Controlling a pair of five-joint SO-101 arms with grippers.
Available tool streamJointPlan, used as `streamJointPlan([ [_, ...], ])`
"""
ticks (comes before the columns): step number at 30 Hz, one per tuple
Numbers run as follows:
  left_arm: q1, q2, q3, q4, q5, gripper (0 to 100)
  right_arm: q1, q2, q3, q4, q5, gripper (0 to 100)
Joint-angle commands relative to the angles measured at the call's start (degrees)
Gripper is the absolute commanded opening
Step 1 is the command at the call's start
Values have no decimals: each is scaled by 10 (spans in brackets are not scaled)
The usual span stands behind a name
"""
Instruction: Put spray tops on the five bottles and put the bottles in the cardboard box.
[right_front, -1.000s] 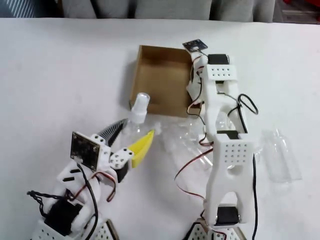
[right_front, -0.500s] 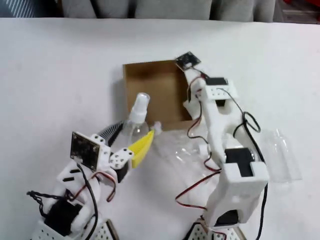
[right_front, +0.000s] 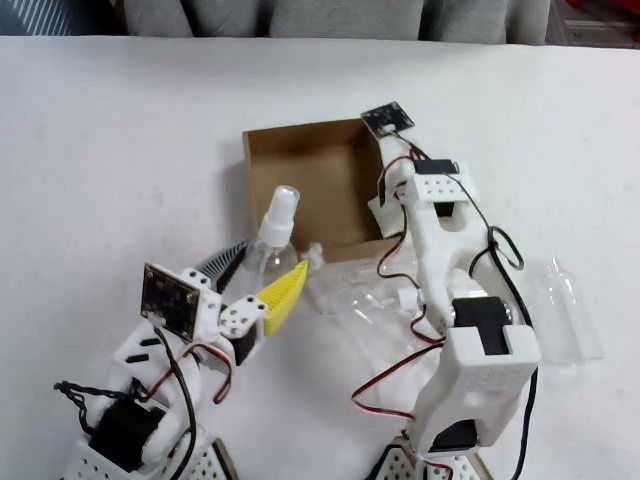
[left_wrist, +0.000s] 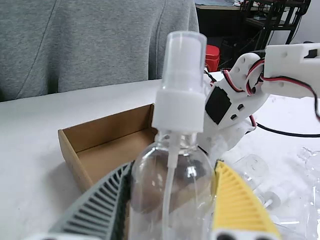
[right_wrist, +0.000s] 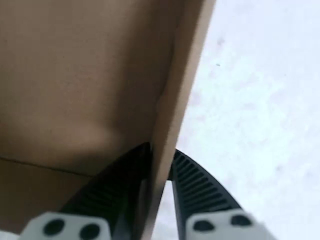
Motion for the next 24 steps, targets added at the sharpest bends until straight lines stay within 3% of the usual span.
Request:
streamJointPlan([
  [1,1,-6,-2,-1,6,60,15,-22,-6,24,-36,16],
  [24,1,-6,-1,-1,6,60,15,-50,0,141,-205,16],
])
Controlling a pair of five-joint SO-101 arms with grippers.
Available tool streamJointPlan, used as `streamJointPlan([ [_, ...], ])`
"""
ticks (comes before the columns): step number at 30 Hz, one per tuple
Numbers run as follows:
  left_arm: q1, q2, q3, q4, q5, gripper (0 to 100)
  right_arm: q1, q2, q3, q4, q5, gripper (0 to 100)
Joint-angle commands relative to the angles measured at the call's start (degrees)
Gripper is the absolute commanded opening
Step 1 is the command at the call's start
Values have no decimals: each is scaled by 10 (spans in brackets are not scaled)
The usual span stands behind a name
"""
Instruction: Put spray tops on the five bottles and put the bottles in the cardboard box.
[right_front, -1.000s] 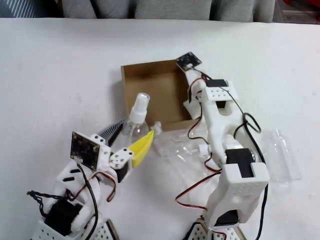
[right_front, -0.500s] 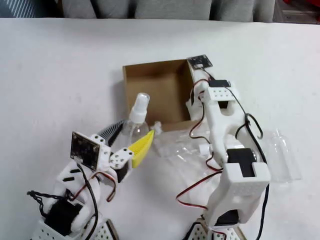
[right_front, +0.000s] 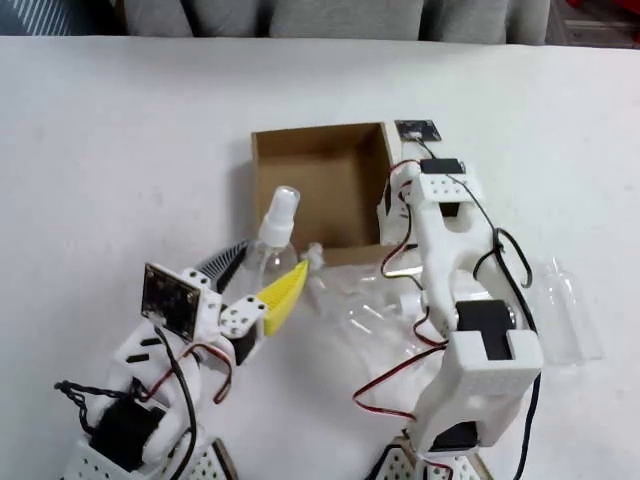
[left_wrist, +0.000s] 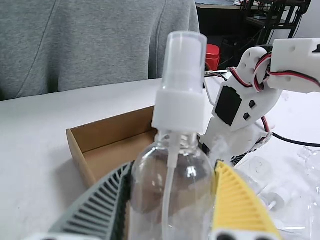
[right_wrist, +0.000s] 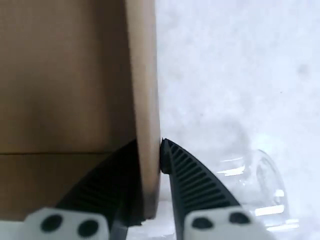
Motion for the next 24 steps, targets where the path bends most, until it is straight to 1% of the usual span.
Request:
streamJointPlan([
  [1,1,-6,-3,-1,6,60,7,-34,4,22,-16,16],
  [10,1,-6,-3,-1,6,60,-3,-36,18,18,-14,21],
  [12,1,-6,-3,-1,6,60,-2,-35,15,15,-12,57],
  [16,1,-6,-3,-1,6,60,2,-38,13,-4,-11,169],
  [19,1,-6,-3,-1,6,60,15,-38,-9,-6,15,222],
  [22,1,-6,-3,-1,6,60,38,-38,-38,25,28,217],
  [24,1,-6,3,-4,6,60,51,-39,-56,51,40,181],
])
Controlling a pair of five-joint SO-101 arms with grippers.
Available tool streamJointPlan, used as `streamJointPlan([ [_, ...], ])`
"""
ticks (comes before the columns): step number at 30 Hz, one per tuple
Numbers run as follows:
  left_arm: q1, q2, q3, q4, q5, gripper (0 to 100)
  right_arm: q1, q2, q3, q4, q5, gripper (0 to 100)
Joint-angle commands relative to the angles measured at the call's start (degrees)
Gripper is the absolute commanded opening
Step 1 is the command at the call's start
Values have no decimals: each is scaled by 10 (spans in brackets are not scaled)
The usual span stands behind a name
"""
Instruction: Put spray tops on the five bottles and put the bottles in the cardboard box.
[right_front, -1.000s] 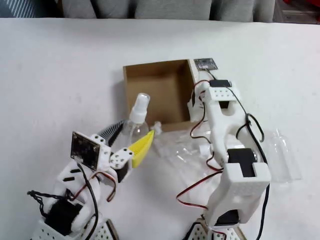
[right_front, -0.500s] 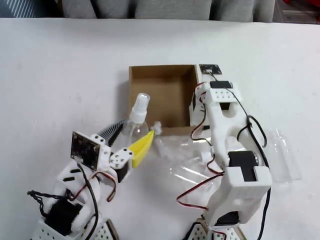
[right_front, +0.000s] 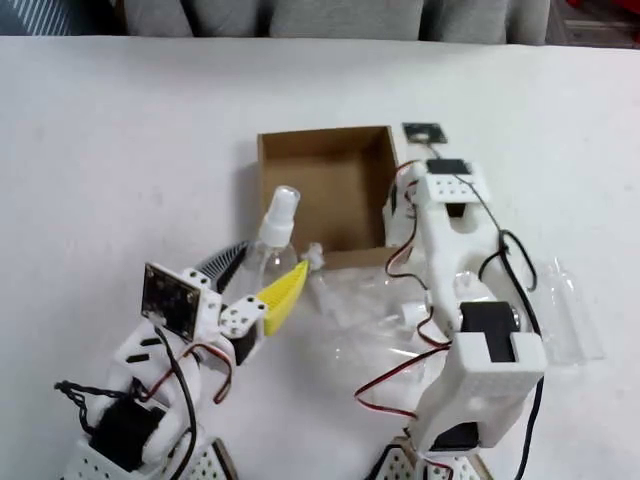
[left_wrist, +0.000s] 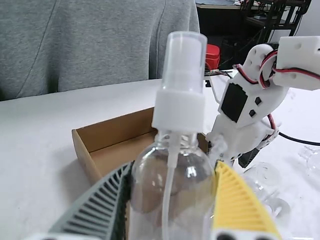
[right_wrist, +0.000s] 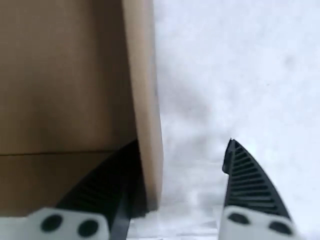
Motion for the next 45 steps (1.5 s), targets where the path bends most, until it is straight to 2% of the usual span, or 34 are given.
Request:
streamJointPlan([
  [1,1,-6,7,-6,6,60,26,-33,-50,41,28,160],
  [4,1,-6,15,-22,6,60,26,-51,-51,50,40,134],
  [12,1,-6,18,-25,6,60,16,-179,39,36,42,167],
  [18,1,-6,18,-25,6,60,22,-197,111,-60,43,19],
  [30,1,-6,18,-25,6,60,79,-218,103,-80,37,17],
  [37,1,-6,18,-25,6,60,78,-122,80,-115,22,17],
  [45,-9,-6,18,-25,6,60,49,-40,10,-42,23,17],
])
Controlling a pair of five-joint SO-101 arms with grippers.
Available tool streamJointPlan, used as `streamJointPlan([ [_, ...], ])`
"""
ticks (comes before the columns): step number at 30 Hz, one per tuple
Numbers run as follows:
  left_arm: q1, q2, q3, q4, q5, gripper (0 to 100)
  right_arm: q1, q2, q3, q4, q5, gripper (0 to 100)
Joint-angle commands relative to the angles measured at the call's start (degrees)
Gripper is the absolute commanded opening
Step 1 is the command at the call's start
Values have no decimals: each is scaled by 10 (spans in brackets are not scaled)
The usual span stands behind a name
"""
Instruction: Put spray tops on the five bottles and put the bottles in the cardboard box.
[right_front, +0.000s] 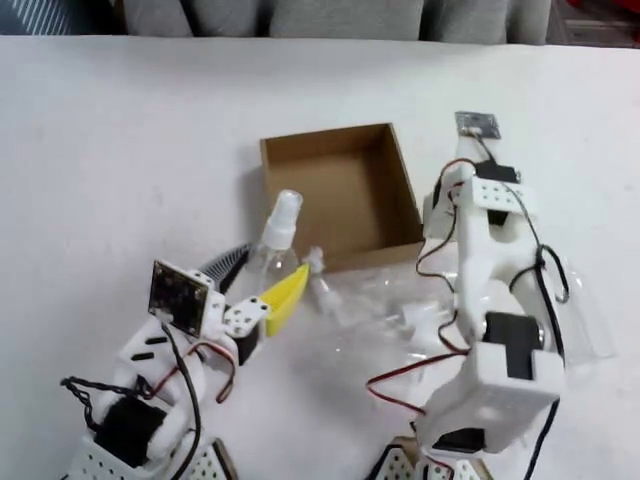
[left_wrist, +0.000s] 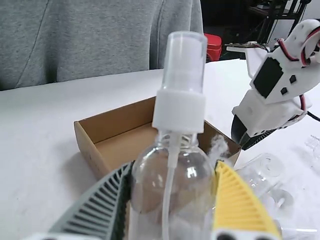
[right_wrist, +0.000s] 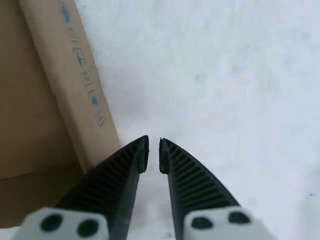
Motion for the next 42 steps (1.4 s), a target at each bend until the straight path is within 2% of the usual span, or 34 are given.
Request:
streamJointPlan([
  [1,-12,-6,-3,-25,6,60,-30,-3,-32,32,-1,17],
  [10,-15,-6,-4,-25,6,60,-53,-3,-32,80,-4,17],
  [18,-15,-6,1,-37,6,60,5,-51,-51,104,-6,17],
  [22,-29,-6,25,-79,6,60,6,-120,-25,142,-6,17],
  [27,-62,-3,42,-132,7,60,7,-189,75,141,1,17],
  [30,-66,-3,57,-178,11,60,25,-227,133,141,34,17],
  [35,-67,-3,81,-268,12,60,83,-298,222,137,71,17],
  [42,-68,-3,57,-318,12,59,179,-417,342,115,136,17],
])
